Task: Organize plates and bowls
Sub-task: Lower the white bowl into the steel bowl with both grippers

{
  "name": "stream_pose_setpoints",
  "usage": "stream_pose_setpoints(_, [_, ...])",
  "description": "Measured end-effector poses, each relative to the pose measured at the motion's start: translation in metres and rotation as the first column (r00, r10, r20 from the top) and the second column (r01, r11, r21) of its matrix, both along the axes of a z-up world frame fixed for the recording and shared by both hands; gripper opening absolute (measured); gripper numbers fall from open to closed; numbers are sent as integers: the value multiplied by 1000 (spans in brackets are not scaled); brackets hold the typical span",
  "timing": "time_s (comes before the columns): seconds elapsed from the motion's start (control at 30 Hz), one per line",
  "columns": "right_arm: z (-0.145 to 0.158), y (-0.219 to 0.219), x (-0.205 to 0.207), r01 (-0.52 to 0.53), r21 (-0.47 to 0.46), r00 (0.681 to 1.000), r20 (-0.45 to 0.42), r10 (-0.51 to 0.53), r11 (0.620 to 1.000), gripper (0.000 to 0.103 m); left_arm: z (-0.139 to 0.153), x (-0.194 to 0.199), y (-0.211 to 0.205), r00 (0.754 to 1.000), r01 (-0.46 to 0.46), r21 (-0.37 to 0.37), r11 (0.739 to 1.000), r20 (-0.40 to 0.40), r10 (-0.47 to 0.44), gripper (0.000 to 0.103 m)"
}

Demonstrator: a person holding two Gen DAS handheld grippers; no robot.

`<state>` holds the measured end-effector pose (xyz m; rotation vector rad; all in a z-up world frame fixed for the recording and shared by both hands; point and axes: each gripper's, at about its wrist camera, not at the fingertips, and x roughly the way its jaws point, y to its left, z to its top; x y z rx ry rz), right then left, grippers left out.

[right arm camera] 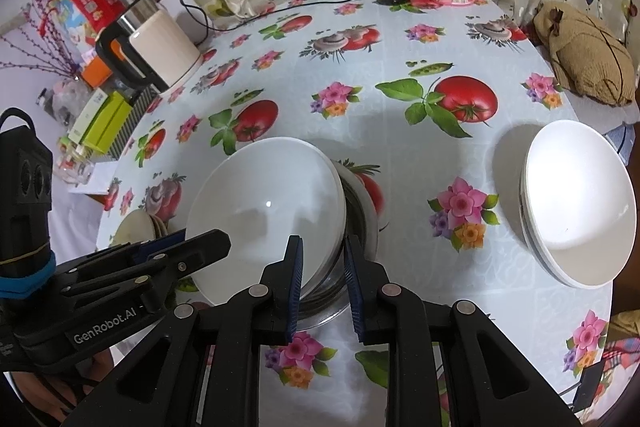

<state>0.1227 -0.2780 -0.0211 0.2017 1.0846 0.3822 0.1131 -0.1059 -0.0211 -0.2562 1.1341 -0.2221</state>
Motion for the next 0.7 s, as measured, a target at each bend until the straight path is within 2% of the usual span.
stream_pose_setpoints(0.27, [-2,0,0,-1,-5,1000,0,1,1000,22,0,0,-1,1000,6,3,1000,14,-6,30])
stream_pose_setpoints(0.47, [-1,1,0,-1,-6,1000,1,1,1000,23,0,0,2,1000,1,-22,1000,17,-1,30])
stream_pose_setpoints(0.7, [2,-4,-2,-2,-6,1000,25,2,1000,23,8,-4,5,999,-16,-18,1000,49,16,30])
